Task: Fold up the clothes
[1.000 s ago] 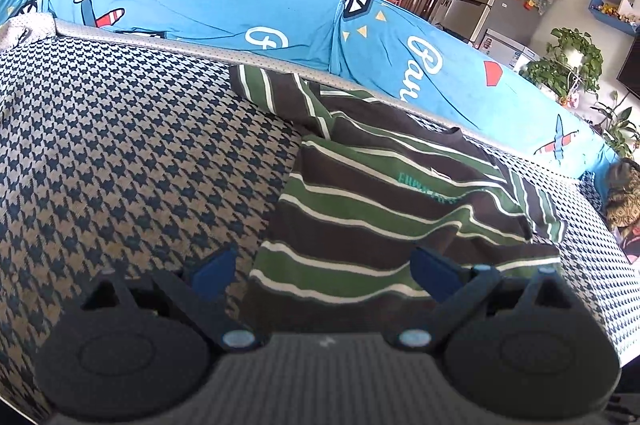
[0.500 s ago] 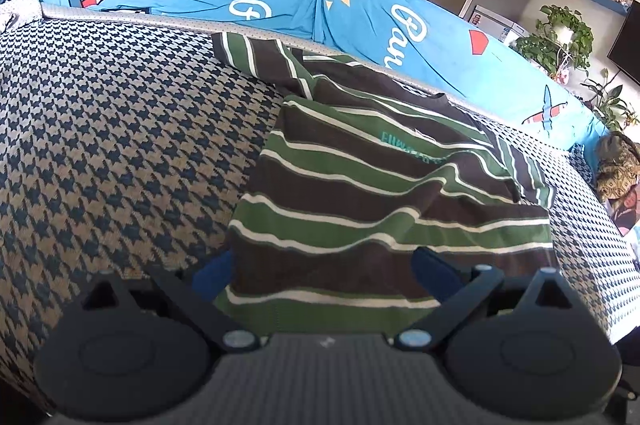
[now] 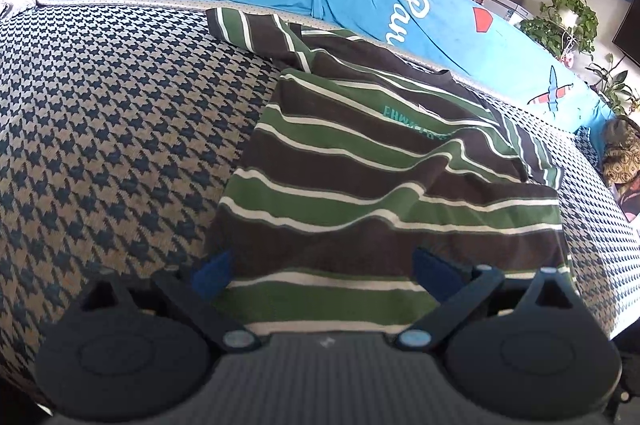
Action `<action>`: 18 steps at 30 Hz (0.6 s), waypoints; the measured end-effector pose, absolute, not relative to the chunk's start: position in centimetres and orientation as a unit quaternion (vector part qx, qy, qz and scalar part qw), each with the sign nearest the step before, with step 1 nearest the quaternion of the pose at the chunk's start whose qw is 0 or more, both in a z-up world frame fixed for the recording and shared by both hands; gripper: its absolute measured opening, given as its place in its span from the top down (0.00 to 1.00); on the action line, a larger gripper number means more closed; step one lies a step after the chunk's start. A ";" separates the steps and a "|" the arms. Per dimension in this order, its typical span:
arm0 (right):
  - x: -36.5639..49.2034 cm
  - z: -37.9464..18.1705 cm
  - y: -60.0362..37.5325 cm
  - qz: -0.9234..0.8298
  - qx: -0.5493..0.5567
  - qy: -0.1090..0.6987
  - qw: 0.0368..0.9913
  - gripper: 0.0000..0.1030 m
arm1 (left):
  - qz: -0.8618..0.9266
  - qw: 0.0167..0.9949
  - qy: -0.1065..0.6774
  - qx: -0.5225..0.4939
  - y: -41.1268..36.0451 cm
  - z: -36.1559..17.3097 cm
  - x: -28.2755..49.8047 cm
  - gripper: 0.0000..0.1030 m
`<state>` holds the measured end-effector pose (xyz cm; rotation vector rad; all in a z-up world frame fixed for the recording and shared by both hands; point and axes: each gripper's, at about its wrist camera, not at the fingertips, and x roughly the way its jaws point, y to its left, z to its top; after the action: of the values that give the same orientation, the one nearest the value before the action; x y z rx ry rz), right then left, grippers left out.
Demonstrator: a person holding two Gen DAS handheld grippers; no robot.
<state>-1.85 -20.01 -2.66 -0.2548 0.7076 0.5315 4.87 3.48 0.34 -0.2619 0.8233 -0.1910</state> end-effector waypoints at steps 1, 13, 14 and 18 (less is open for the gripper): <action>-1.8 -2.8 -19.8 0.257 -0.128 0.340 0.896 0.54 | -0.093 0.904 0.399 -0.126 3.4 0.3 4.9 0.04; -2.3 -3.6 -18.8 0.244 -0.180 0.301 0.904 0.53 | -0.089 0.902 0.402 -0.130 3.5 0.1 5.0 0.04; -2.3 -3.6 -18.8 0.244 -0.180 0.300 0.905 0.53 | -0.088 0.902 0.402 -0.131 3.6 0.1 5.0 0.04; -2.4 -3.8 -18.5 0.242 -0.192 0.290 0.906 0.53 | -0.087 0.902 0.402 -0.132 3.6 0.1 5.0 0.04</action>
<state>-2.37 -18.46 -3.78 -0.3958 0.5982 0.5006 5.04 3.56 0.12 -0.2732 0.8324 -0.1799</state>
